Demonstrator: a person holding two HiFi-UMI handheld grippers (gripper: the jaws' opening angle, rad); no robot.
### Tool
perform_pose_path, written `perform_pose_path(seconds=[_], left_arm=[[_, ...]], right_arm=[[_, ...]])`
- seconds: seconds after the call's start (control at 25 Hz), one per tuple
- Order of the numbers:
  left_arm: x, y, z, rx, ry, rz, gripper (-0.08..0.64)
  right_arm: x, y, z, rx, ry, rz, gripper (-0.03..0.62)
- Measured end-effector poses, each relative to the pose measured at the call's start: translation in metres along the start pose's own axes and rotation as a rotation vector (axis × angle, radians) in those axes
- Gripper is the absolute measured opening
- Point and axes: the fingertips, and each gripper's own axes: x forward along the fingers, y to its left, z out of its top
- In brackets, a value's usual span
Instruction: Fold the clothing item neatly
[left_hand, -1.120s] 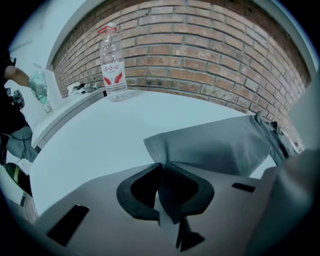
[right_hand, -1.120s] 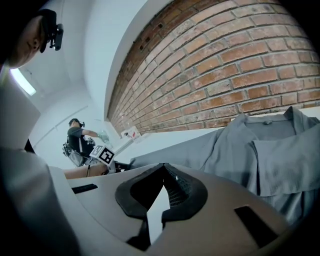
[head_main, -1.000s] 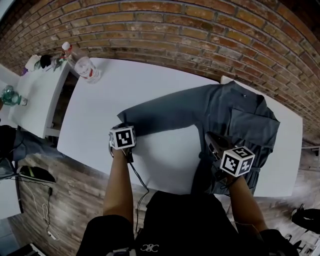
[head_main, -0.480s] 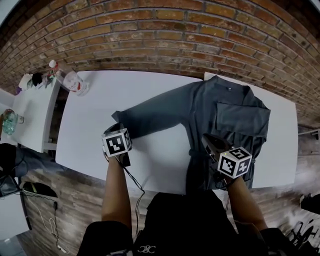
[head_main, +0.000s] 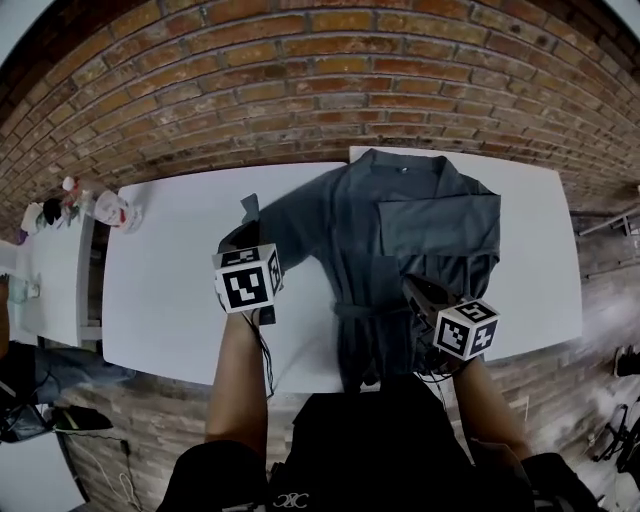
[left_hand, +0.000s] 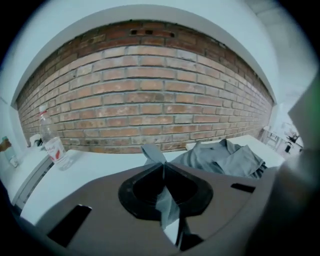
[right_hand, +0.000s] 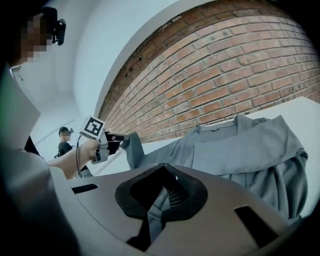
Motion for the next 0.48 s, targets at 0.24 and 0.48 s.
perform_pose_path(seconds=[0.24,0.48], left_arm=[[0.020,-0.117,0.023,0.068,-0.012,-0.134,0.017],[0.050,-0.227,0.022,0.130,0.022,-0.254,0.017]], right_arm=[[-0.046,-0.044,-0.002,0.041,-0.036,-0.061,0.002],[-0.093,-0.103,-0.005,0.099,-0.059,-0.140,0.002]])
